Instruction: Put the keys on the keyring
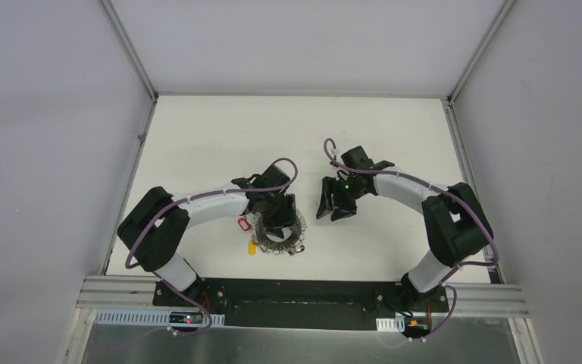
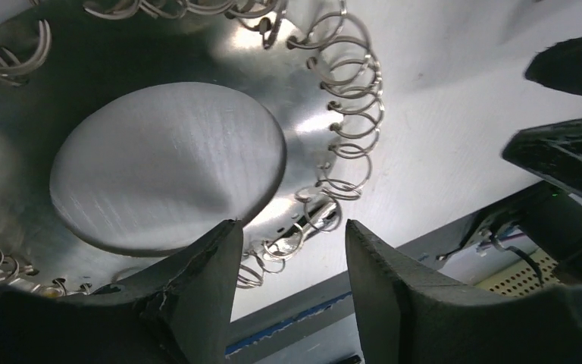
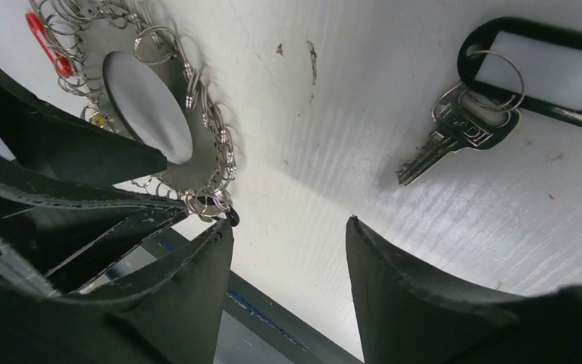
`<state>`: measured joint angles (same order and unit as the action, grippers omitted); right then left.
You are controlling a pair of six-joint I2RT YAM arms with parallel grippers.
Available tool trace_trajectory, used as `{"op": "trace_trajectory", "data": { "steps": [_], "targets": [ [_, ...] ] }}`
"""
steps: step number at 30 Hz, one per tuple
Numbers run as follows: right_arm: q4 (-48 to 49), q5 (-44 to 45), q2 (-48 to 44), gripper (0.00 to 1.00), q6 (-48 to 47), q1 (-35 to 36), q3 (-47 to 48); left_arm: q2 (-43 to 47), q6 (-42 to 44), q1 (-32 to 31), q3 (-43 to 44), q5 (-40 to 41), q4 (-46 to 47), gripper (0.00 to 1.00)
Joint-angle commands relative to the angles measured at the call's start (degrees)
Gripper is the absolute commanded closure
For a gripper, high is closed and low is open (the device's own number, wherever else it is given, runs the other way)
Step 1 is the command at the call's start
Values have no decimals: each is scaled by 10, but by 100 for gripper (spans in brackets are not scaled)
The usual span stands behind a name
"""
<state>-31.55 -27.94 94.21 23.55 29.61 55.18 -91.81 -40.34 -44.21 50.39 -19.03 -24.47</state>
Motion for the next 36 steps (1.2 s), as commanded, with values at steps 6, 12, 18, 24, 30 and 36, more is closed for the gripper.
{"op": "trace_trajectory", "data": {
  "steps": [6, 12, 18, 24, 30, 36],
  "targets": [
    [20, -20, -25, 41, 12, 7, 34, 101, -34, 12, 30, 12, 22, 46],
    [12, -10, 13, 47, 26, 33, 90, 124, -52, 70, 16, -18, 22, 48],
    [-28, 22, 75, 57, 18, 54, 158, 175, -56, 145, -39, -47, 20, 49],
    [-54, 28, 117, 62, 23, 64, 197, 249, -37, 187, -78, -17, -39, 49],
    [-52, 23, 146, 66, 34, 69, 215, 307, -34, 189, -105, -3, -64, 49],
    [-46, 13, 174, 69, 45, 70, 230, 340, -35, 189, -119, -6, -79, 49]
  ]
}}
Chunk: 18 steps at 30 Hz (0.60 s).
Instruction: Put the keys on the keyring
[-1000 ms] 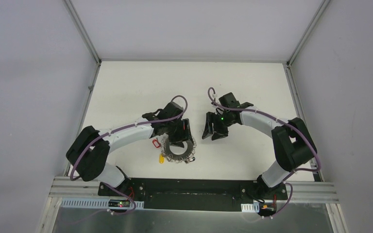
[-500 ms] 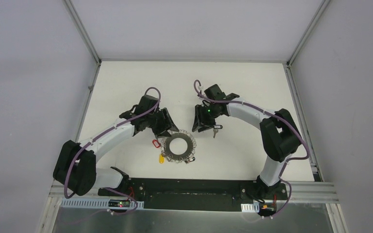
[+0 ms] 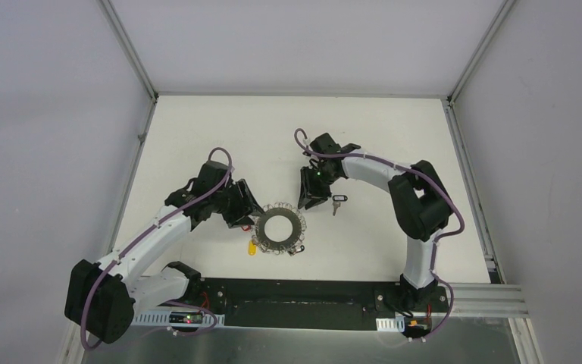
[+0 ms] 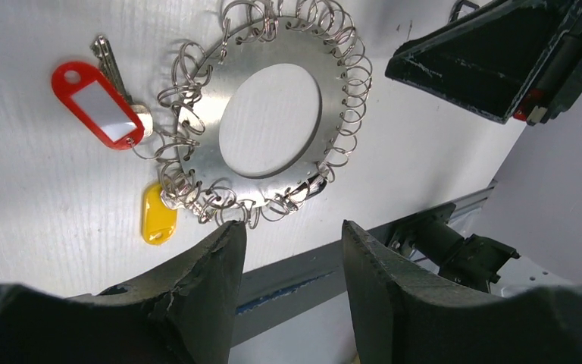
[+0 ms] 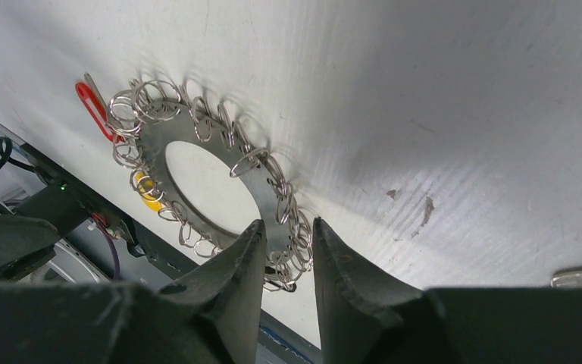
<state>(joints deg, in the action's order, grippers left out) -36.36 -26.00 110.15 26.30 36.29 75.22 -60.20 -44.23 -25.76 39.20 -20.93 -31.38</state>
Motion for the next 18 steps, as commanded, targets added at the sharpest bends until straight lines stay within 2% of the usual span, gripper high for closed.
{"op": "trace_trajectory", "data": {
  "steps": [1, 8, 18],
  "targets": [
    [4, -10, 18, 69, 19, 4, 30, 28, 4, 4, -9, 13, -12, 49],
    [12, -23, 40, 70, 31, 6, 33, 54, 10, 4, -5, 29, -32, 49],
    [38, -46, 41, 82, 44, 8, 15, 41, 37, 4, 25, 48, -59, 49]
  ]
}}
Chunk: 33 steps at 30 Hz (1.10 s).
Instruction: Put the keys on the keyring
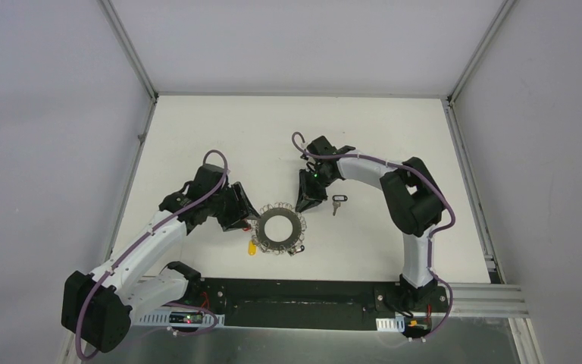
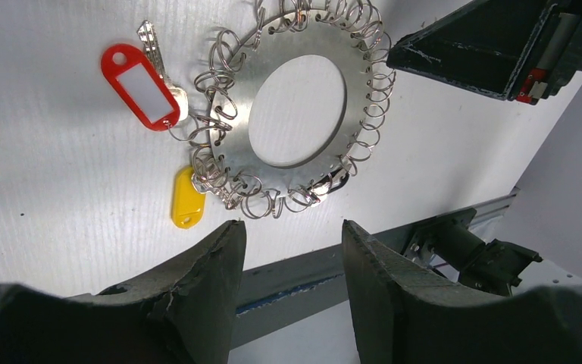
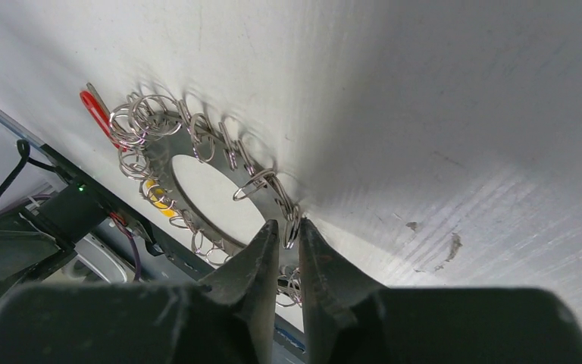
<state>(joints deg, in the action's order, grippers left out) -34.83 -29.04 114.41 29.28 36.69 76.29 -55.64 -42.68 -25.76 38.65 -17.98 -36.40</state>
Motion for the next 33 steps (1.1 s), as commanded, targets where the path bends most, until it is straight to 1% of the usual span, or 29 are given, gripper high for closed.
{"op": "trace_trajectory", "data": {
  "steps": [1, 5, 9, 16, 19, 25, 33],
  "targets": [
    [23, -16, -3, 83, 14, 4, 2, -8, 23, 4, 32, 17, -10, 49],
    [27, -19, -13, 85, 14, 4, -4, -18, 26, 4, 35, 17, -11, 49],
    [34, -24, -31, 84, 15, 4, -14, -28, 32, 4, 40, 16, -11, 49],
    [16, 30, -82, 75, -4, 5, -16, -66, 47, 4, 57, 19, -12, 50],
    [-2, 46, -86, 73, -18, 8, -7, -97, 52, 4, 68, 19, -13, 50],
    [-10, 48, -83, 68, -26, 13, -7, -144, 58, 4, 82, 12, -15, 53],
    [9, 34, -89, 60, -20, 13, -55, -152, 56, 4, 62, 17, -14, 53]
  ]
}}
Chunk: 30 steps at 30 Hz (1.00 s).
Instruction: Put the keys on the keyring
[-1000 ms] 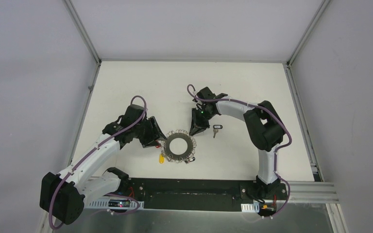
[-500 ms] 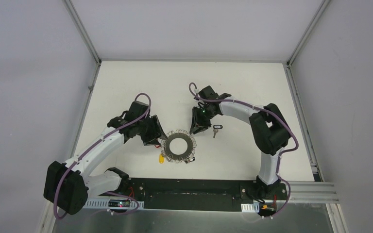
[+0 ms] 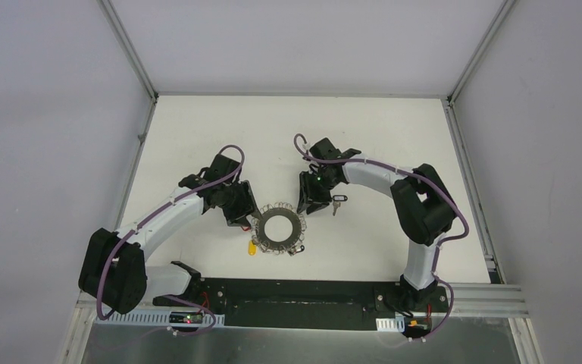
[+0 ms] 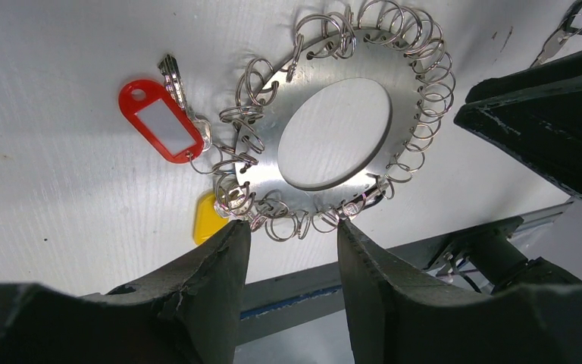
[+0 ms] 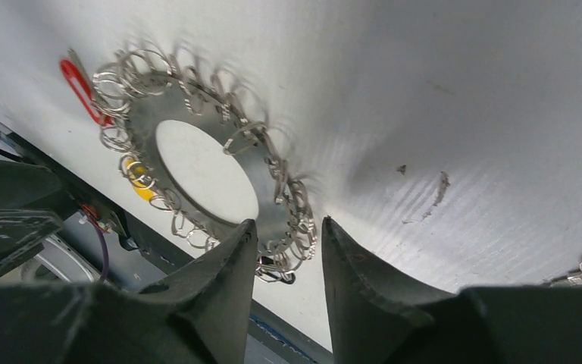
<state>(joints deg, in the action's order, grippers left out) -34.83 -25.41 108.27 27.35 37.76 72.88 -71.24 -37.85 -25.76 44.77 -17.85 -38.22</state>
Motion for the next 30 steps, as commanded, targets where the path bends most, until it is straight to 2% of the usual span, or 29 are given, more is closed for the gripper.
{"op": "trace_trajectory", "data": {
  "steps": [1, 6, 10, 22, 26, 30],
  "targets": [
    [12, -5, -30, 59, 1, 2, -29, 5, 5, 4, -3, 14, 6, 53],
    [30, -24, -38, 53, 10, 3, -67, 24, -9, 4, -32, 3, 24, 53],
    [55, -46, -41, 53, 24, 8, -94, 50, -15, 4, -47, -11, 45, 53],
    [128, -99, -62, 71, 80, 63, -145, 124, 30, 4, -34, -16, 55, 52],
    [140, -117, -77, 71, 87, 71, -145, 126, 47, 4, -23, -20, 53, 52],
    [142, -123, -112, 66, 84, 57, -149, 111, 55, 4, -13, -40, 52, 50]
  ]
}}
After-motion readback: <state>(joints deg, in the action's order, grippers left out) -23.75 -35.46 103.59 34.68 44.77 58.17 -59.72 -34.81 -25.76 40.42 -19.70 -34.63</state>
